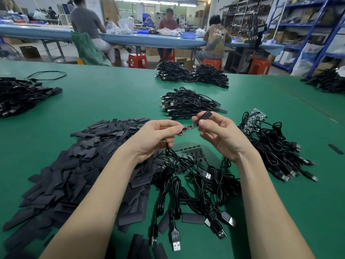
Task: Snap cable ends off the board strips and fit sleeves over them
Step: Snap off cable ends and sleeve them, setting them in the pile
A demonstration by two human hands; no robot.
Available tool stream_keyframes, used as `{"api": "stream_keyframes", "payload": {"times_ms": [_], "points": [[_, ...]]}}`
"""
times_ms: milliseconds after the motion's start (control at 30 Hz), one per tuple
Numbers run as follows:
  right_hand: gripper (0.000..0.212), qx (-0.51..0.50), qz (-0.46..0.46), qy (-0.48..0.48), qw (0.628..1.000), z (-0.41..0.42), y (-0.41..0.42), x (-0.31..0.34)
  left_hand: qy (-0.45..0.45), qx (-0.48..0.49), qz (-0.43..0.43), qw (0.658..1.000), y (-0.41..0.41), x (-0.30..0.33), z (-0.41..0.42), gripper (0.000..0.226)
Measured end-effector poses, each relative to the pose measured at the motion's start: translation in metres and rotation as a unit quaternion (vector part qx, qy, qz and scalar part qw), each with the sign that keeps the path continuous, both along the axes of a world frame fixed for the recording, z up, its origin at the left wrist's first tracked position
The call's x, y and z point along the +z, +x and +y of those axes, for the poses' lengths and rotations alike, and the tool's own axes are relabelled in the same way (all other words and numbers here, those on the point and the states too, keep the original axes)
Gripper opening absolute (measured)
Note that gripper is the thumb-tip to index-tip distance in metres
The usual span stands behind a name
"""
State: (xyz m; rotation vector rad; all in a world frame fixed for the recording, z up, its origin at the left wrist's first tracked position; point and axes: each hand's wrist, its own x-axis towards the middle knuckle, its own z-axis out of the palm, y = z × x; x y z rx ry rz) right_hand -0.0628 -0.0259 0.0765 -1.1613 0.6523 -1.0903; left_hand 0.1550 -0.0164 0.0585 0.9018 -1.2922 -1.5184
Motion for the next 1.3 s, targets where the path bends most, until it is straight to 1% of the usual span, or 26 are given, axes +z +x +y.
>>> {"api": "stream_keyframes", "payload": {"times_ms": [100,233,300,433,467,533,600,667,800,933,1100,1200,1300], "points": [[0.018,0.022,0.034,0.003,0.999,0.001,-0.005,0.004,-0.021,-0.011,-0.031,0.999,0.004,0.001,0.001,0.017],[0.02,0.051,0.003,0.001,0.999,0.002,-0.006,0.003,-0.023,-0.025,-0.023,0.999,0.003,0.002,0.0,0.018],[0.022,0.038,-0.014,-0.012,0.999,0.001,-0.001,0.0,-0.018,-0.02,-0.01,1.0,0.002,0.002,0.0,0.019],[0.022,0.042,0.004,-0.025,0.999,0.001,0.009,-0.002,-0.015,-0.024,0.006,1.0,0.002,0.001,-0.001,0.017],[0.022,0.033,0.003,-0.022,0.999,0.001,0.012,-0.003,-0.016,-0.021,0.007,1.0,0.001,0.002,-0.001,0.016],[0.02,-0.005,-0.013,-0.02,1.0,-0.001,0.017,-0.005,-0.02,0.016,0.014,1.0,-0.002,0.002,-0.002,0.014],[0.019,-0.03,-0.036,-0.007,0.999,-0.003,0.021,-0.006,-0.037,0.072,0.017,0.997,-0.006,0.001,-0.003,0.009],[0.018,-0.032,-0.046,0.015,0.998,-0.004,0.022,-0.005,-0.075,0.108,-0.004,0.991,-0.009,0.0,-0.003,0.004],[0.015,-0.062,-0.038,0.038,0.997,-0.008,0.015,-0.003,-0.139,0.115,-0.055,0.982,-0.009,0.0,-0.001,0.008],[0.021,-0.085,-0.055,0.066,0.993,-0.009,0.017,-0.006,-0.197,0.125,-0.1,0.967,-0.011,0.0,-0.001,0.01],[0.015,-0.08,-0.046,0.059,0.994,-0.009,0.024,-0.008,-0.2,0.136,-0.113,0.964,-0.006,-0.001,-0.002,0.012],[0.007,-0.066,-0.031,0.048,0.996,-0.008,0.025,-0.009,-0.201,0.128,-0.1,0.966,-0.006,0.0,-0.001,0.011],[0.005,-0.05,-0.028,0.049,0.997,-0.007,0.024,-0.009,-0.202,0.119,-0.086,0.968,-0.007,0.0,-0.001,0.009]]}}
